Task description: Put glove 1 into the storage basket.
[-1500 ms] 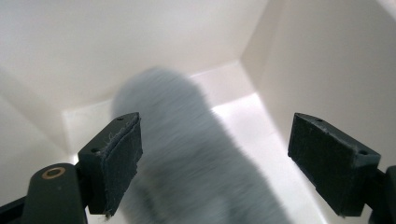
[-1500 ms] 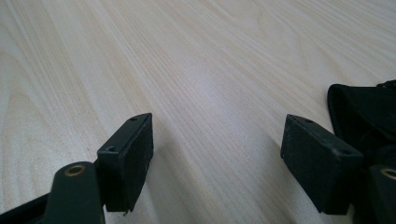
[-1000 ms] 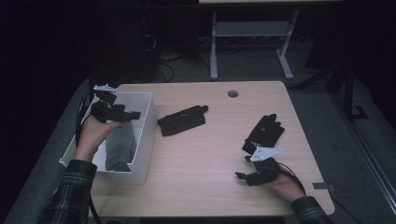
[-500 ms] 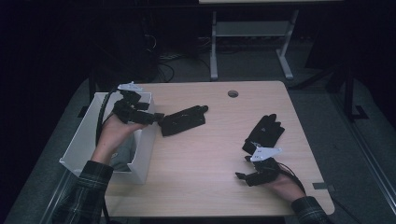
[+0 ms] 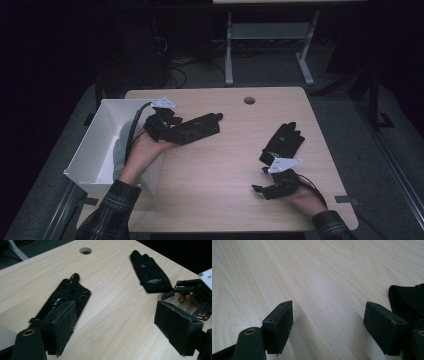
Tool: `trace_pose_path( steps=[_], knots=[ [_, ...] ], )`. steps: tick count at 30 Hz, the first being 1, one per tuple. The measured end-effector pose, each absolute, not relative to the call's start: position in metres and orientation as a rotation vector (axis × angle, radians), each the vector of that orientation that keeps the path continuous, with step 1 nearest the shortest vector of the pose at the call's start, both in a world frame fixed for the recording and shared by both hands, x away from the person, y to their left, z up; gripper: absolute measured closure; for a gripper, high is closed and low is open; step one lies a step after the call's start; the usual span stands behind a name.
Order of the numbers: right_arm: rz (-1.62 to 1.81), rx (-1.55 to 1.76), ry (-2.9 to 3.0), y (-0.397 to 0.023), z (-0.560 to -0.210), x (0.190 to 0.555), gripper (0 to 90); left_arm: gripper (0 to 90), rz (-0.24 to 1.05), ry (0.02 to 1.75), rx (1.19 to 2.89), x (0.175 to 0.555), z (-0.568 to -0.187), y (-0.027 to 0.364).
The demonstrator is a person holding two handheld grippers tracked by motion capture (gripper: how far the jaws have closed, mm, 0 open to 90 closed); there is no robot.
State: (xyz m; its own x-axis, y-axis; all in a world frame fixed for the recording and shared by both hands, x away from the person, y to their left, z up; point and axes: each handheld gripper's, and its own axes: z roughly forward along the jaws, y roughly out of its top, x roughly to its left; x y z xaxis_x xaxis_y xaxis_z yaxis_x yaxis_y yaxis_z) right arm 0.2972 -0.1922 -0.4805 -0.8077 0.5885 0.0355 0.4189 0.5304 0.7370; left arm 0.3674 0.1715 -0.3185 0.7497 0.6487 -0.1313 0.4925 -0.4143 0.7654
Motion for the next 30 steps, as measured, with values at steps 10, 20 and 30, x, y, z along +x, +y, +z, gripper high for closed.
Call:
trace_pose_path(
  steps=[10, 20, 30],
  knots=[
    [1.141, 0.853, 2.553, -0.192, -0.48, 0.297, 23.5, 17.3, 0.195, 0.809, 2.117, 0.355, -0.35, 0.148],
    [1.141, 0.852, 2.554, -0.192, -0.48, 0.297, 23.4, 17.3, 0.193, 0.773, 2.152, 0.342, -0.385, 0.137],
    [1.141, 0.854, 2.554, -0.192, -0.48, 0.297, 23.4, 14.0, 0.193, 0.78, 2.234, 0.333, -0.425, 0.133]
  ],
)
